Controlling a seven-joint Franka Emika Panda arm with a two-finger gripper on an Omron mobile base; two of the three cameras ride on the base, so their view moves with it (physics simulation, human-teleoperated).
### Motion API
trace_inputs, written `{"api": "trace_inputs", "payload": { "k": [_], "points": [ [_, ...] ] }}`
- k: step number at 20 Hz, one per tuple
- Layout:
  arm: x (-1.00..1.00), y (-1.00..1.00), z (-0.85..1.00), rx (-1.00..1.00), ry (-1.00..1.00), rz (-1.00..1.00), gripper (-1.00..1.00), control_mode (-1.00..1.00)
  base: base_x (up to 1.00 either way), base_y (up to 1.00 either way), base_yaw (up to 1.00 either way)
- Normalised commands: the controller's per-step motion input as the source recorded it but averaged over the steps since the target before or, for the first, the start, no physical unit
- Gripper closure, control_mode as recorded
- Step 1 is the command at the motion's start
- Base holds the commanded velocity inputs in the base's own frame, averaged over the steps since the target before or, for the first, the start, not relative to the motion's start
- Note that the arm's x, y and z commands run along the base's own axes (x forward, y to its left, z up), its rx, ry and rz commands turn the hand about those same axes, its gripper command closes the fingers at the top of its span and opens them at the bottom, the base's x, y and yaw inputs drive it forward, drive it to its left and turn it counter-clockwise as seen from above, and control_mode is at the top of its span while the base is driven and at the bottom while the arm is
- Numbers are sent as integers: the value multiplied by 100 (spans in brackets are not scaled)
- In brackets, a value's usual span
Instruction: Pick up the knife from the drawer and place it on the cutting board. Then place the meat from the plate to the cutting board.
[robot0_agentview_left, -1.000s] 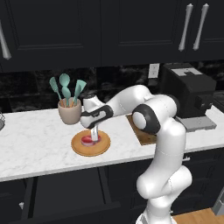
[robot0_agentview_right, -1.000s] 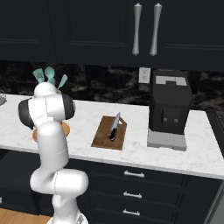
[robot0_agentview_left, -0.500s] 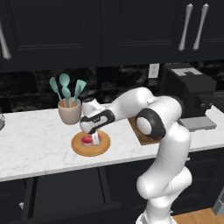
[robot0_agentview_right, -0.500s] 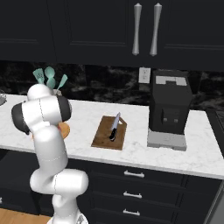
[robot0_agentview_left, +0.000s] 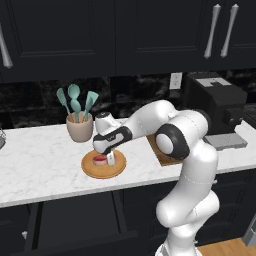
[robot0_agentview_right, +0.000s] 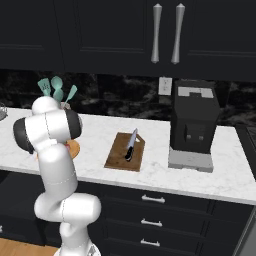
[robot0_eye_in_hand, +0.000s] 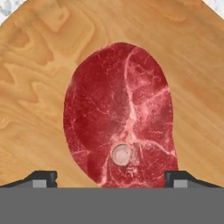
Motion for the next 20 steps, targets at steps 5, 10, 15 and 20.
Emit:
{"api": "trace_inputs", "payload": {
  "k": [5, 10, 15, 20],
  "points": [
    [1, 0, 8, 0, 0, 2, -100, -100, 0, 0, 0],
    [3, 0, 0, 0, 0, 1, -100, -100, 0, 0, 0],
    [27, 0, -14, 0, 0, 2, -100, -100, 0, 0, 0],
    [24, 0, -30, 0, 0, 2, -100, -100, 0, 0, 0]
  ]
}}
